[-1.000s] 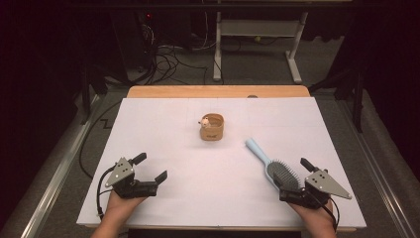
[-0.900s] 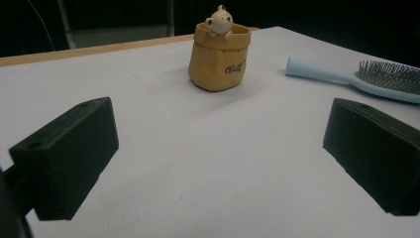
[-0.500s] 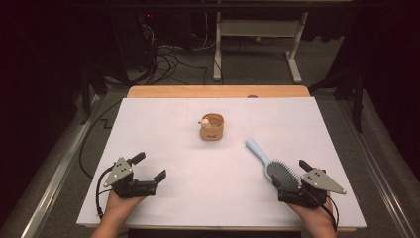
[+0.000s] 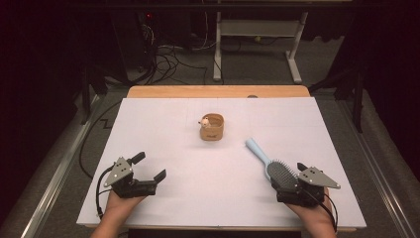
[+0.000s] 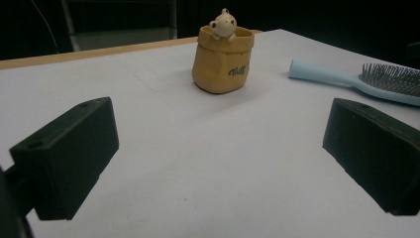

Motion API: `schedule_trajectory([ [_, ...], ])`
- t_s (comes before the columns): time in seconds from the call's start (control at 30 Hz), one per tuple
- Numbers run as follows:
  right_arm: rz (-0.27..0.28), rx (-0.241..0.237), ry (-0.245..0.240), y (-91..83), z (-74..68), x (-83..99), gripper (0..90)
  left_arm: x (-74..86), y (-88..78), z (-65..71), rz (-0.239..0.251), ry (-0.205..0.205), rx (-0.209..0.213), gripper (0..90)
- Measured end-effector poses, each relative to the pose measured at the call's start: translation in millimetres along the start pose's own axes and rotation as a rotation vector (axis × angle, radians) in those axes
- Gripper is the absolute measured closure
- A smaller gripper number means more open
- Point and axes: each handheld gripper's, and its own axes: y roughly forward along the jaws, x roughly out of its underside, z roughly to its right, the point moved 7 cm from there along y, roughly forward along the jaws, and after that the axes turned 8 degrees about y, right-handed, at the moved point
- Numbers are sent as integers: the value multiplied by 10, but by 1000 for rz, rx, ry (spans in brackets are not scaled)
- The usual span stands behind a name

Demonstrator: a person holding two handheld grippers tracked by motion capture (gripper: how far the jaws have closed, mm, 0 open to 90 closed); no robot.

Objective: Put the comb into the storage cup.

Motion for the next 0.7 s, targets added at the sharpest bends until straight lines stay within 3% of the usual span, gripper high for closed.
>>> schedule_trajectory([
  [0.7,-89,6,15,56,27,94,2,15,11,-3,-9,5,-1,16],
])
